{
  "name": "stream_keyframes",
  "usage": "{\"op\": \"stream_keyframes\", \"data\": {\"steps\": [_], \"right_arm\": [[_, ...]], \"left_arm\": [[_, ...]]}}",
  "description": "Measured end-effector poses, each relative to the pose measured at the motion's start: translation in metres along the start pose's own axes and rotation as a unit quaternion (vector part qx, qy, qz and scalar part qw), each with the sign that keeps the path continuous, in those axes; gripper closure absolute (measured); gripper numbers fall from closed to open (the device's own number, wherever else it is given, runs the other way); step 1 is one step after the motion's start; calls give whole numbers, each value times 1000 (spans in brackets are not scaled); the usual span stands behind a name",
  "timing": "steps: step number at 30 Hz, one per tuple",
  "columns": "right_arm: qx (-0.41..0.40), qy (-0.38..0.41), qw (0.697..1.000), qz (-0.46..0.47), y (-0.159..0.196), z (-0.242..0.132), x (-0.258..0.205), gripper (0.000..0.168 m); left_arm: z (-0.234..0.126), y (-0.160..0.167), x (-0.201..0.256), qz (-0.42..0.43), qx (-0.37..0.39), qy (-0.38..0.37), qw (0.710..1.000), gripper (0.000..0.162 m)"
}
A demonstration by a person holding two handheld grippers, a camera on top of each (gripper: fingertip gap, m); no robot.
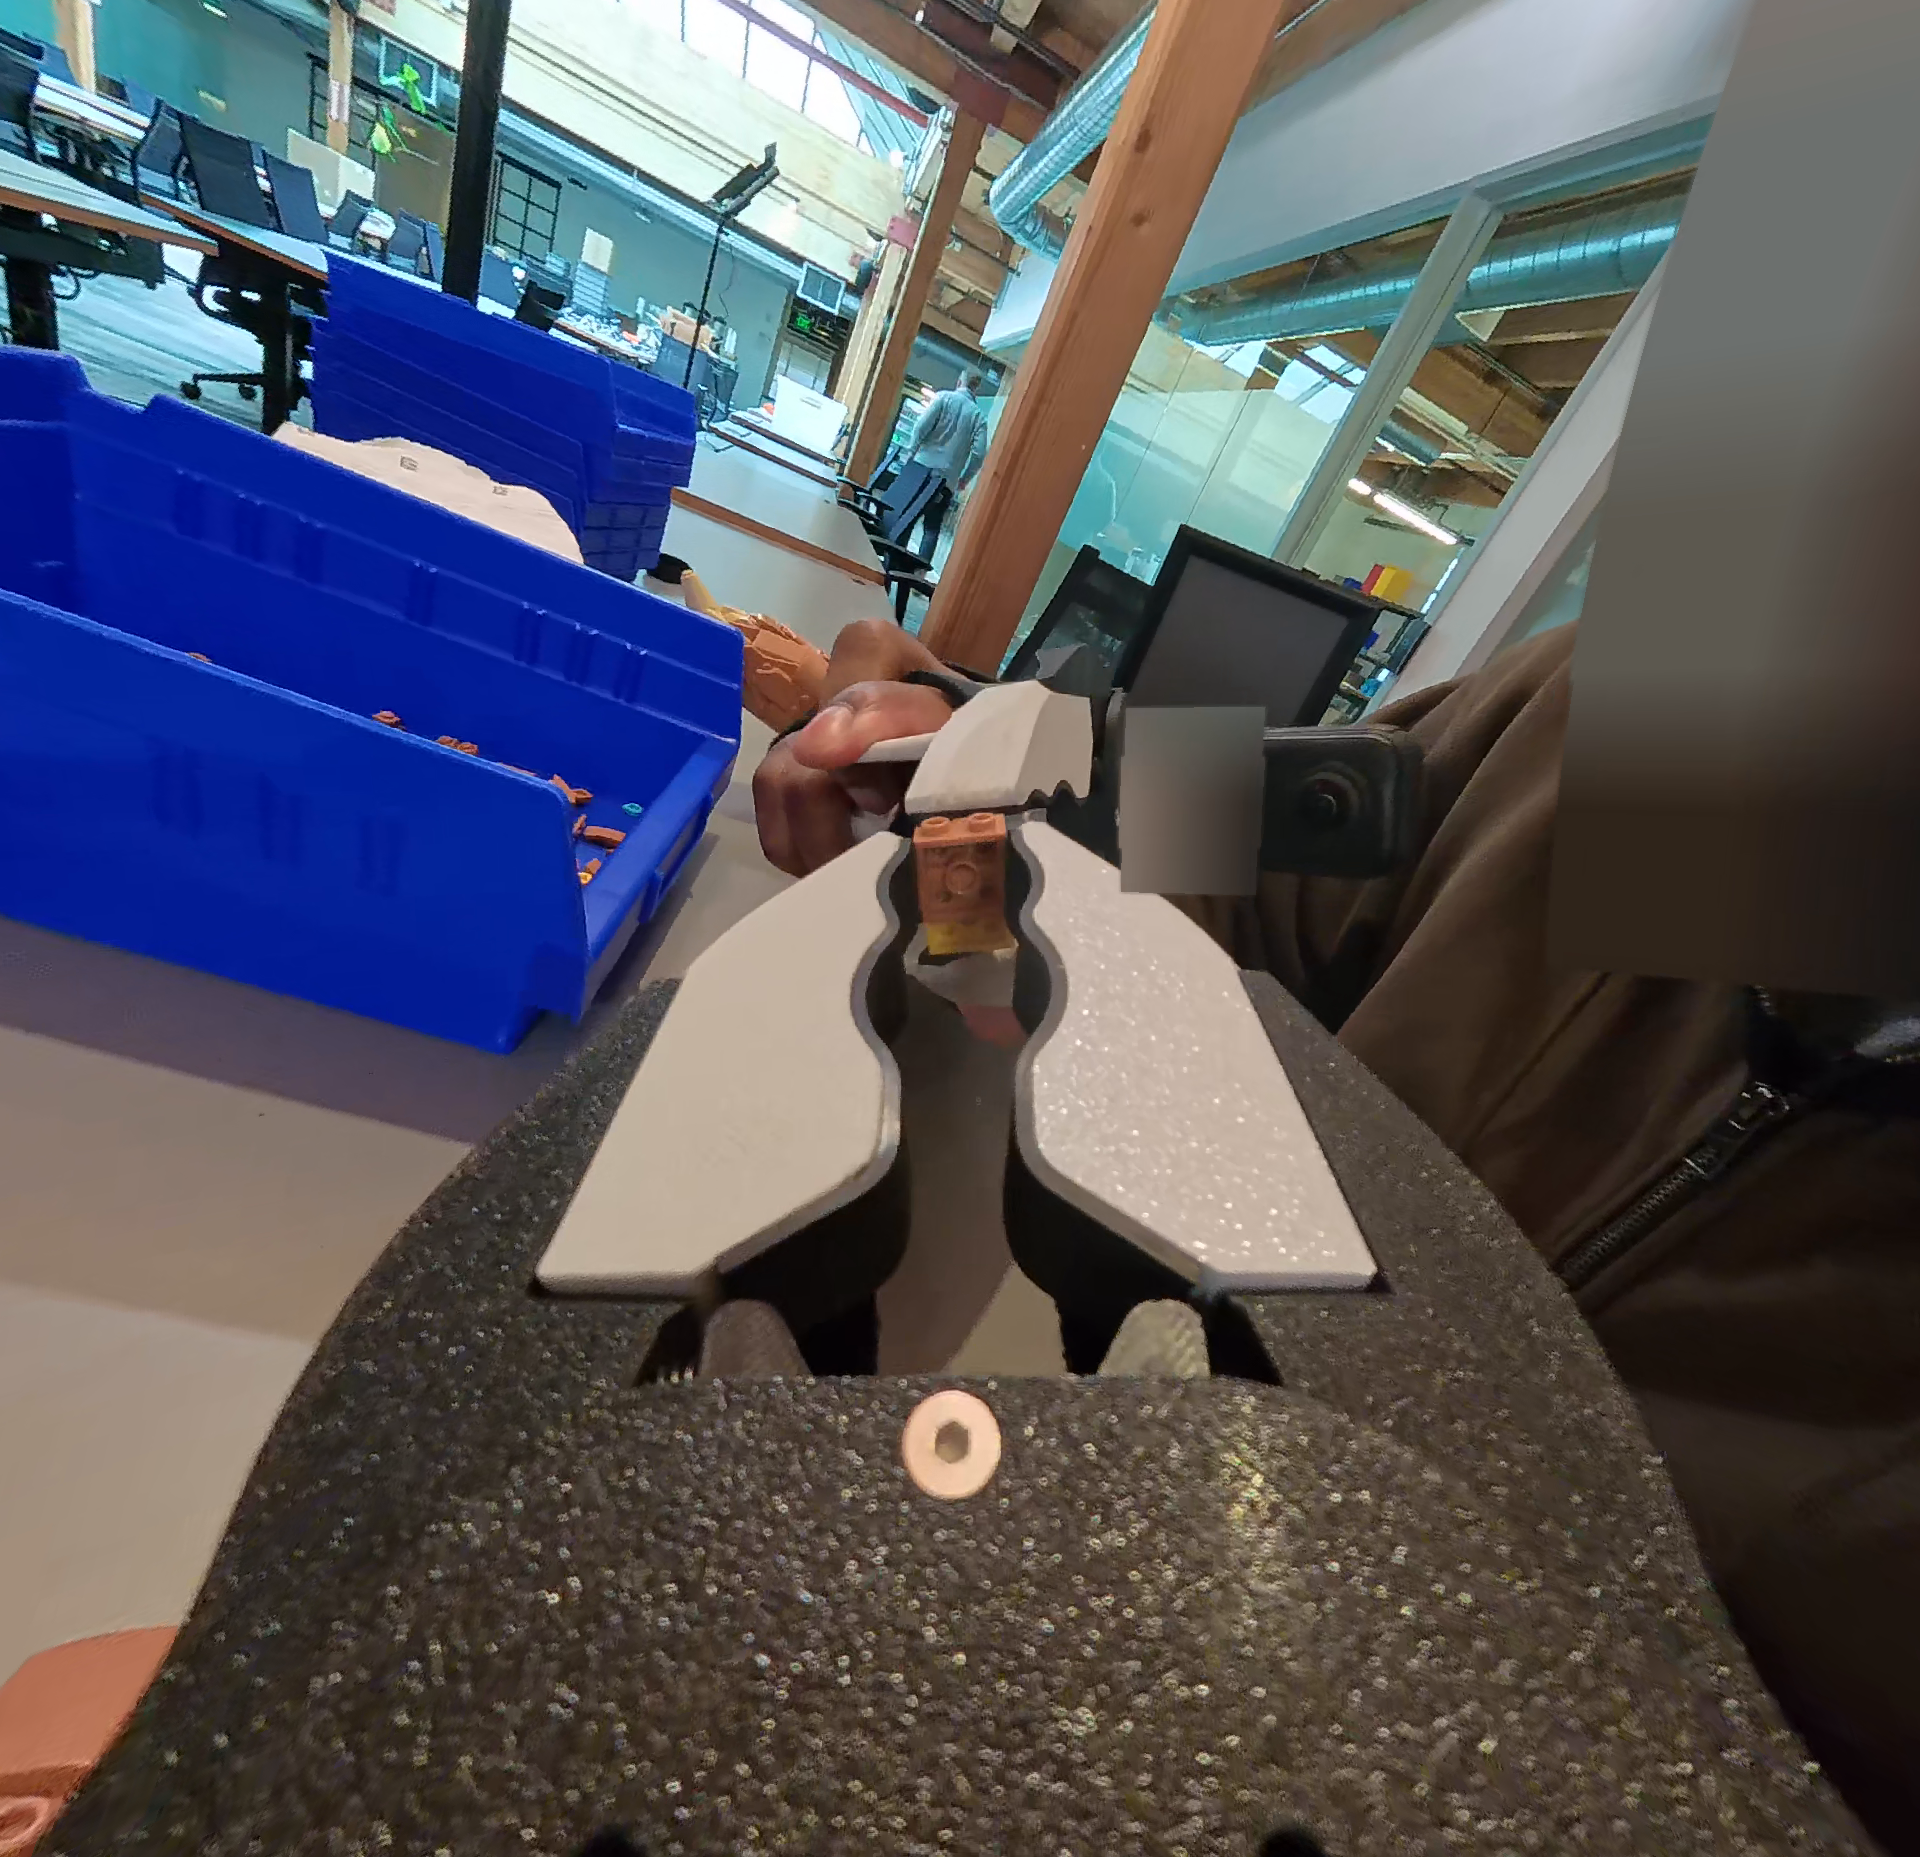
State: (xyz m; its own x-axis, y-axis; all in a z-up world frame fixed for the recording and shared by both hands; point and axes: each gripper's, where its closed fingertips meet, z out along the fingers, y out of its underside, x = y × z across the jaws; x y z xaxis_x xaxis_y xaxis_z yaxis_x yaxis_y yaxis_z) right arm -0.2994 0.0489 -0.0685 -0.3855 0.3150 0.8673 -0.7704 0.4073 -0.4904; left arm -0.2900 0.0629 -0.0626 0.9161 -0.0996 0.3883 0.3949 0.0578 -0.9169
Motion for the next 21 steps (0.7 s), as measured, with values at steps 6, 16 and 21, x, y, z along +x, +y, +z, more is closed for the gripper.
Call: {"op": "stream_keyframes", "data": {"steps": [6,16,21], "right_arm": [[-2,-2,1000,4,0,-1,2,150],[-4,20,1000,-8,8,-4,11,161],[8,10,999,-46,0,-2,1,137]], "left_arm": [[-1,-1,0,4,1,-1,1000,146],[-34,-30,-9,31,45,-60,997,146],[-14,-6,-3,23,-23,-41,999,146]]}}
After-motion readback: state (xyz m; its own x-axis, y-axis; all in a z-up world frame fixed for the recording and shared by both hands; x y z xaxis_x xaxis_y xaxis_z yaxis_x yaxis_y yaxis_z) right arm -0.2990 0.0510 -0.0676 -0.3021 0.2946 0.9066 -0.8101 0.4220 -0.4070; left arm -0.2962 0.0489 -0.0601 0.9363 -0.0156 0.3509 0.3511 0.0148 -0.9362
